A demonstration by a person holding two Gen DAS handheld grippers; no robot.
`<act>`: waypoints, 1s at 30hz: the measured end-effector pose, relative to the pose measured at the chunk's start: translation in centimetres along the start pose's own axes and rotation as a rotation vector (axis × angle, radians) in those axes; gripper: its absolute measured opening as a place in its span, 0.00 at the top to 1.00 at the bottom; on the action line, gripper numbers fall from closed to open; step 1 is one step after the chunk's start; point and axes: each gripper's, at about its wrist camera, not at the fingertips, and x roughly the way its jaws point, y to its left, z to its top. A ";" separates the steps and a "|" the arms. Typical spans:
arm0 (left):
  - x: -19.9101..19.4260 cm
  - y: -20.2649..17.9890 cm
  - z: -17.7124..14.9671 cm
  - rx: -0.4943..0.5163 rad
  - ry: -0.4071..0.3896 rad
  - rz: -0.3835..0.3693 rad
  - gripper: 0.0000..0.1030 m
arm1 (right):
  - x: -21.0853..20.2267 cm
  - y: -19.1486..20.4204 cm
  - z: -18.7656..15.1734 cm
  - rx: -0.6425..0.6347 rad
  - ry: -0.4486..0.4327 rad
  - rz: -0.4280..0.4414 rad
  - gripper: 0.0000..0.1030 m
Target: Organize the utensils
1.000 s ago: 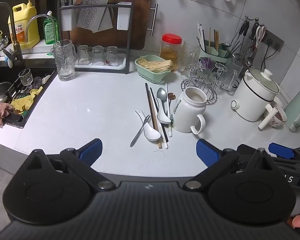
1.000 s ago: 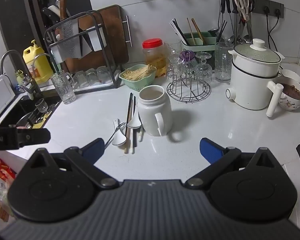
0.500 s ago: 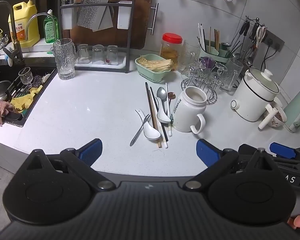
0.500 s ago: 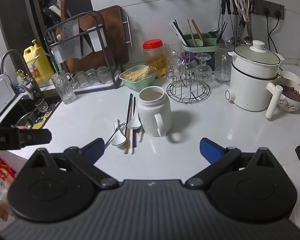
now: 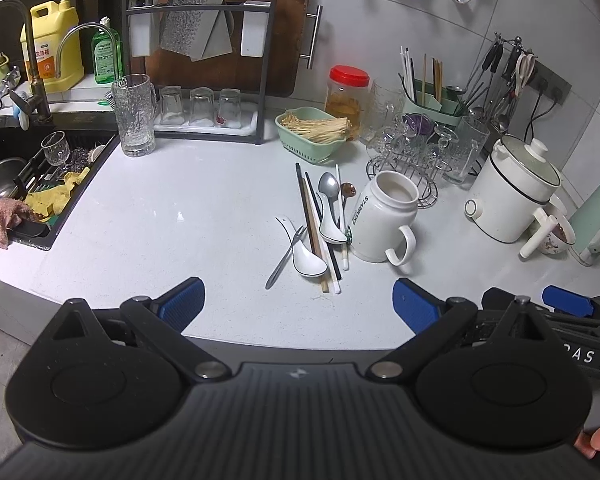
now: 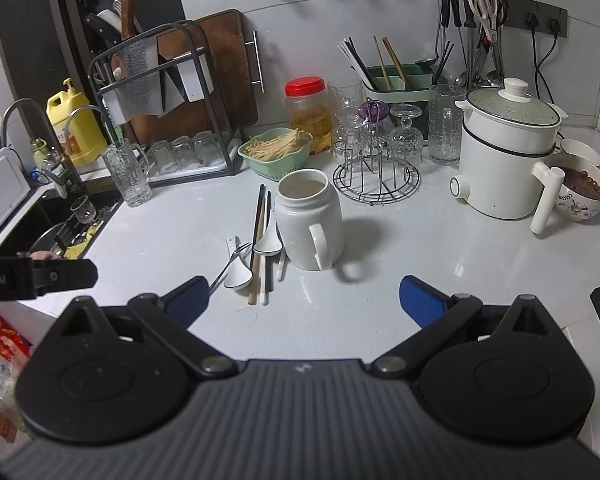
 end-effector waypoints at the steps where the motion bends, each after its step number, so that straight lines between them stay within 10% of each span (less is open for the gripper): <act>1: 0.0 0.0 0.0 0.000 0.000 0.000 0.01 | 0.0 0.0 0.0 -0.002 0.000 0.002 0.00; 30: 0.2 0.1 -1.2 -0.012 0.039 0.000 0.01 | 0.0 0.1 -0.7 -0.008 0.014 0.005 0.00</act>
